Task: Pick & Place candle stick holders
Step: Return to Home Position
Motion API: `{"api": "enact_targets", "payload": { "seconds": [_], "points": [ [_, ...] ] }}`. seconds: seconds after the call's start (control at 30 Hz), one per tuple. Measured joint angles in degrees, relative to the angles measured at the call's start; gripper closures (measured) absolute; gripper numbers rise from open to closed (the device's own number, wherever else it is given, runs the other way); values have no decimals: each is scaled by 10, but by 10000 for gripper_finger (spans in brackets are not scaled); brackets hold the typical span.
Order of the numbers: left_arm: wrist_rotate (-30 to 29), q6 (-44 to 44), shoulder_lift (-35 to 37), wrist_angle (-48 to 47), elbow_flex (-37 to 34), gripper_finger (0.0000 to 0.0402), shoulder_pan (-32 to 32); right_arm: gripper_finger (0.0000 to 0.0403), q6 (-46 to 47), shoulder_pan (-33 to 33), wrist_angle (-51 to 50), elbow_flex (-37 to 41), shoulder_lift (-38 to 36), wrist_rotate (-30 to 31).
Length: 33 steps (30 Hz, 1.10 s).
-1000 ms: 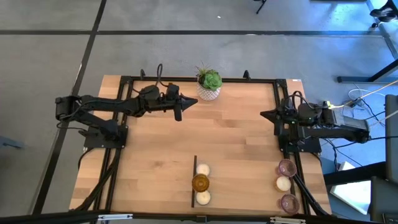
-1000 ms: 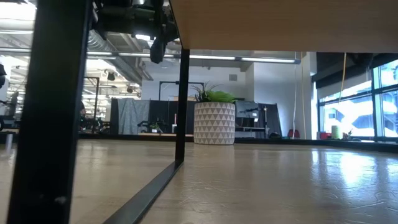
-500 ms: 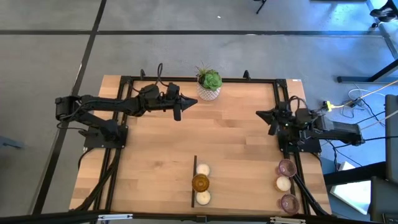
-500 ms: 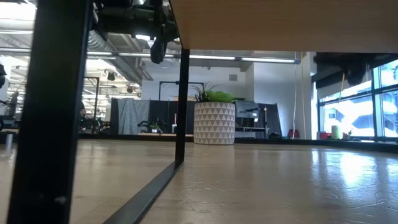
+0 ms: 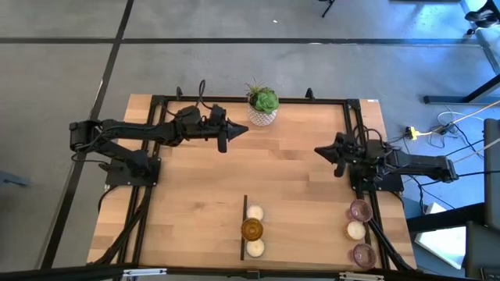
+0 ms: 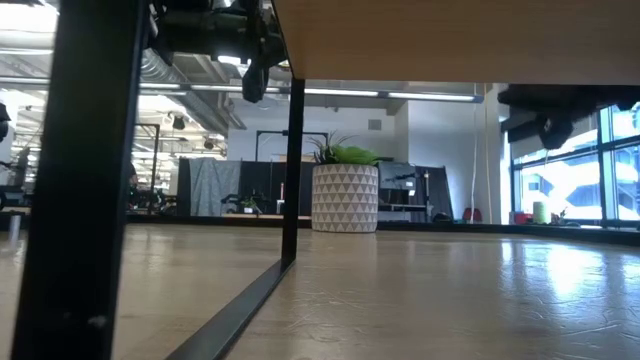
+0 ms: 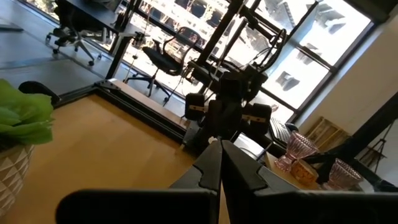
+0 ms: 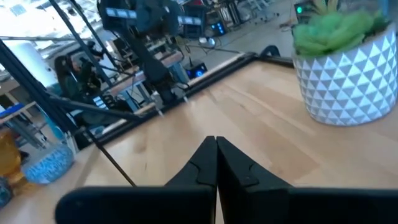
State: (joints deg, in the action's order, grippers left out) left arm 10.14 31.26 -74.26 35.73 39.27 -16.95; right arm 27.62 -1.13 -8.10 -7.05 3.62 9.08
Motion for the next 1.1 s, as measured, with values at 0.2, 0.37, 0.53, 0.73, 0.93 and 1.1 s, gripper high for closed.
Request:
{"api": "enact_targets", "payload": {
  "seconds": [0.2, 0.37, 0.53, 0.73, 0.93, 1.1],
  "points": [
    [10, 0, 0, 0, 0, 398, 0, 403, 18, 0, 7, 34, 0, -3],
    [16, 1, 0, -1, 0, 398, 0, 403, 17, 0, 17, 37, 1, 11],
    [16, 6, 0, -2, 0, 398, 0, 403, 16, 0, 21, 37, 0, 32],
    [16, -21, 0, -2, 0, 398, 0, 403, 15, 0, 21, 37, 5, 36],
    [45, -66, 0, 0, 0, 398, 0, 403, -12, 0, 20, 37, 9, 44],
    [76, -100, 0, 1, 0, 398, 0, 403, -13, 0, 20, 37, 9, 44]
  ]
}}
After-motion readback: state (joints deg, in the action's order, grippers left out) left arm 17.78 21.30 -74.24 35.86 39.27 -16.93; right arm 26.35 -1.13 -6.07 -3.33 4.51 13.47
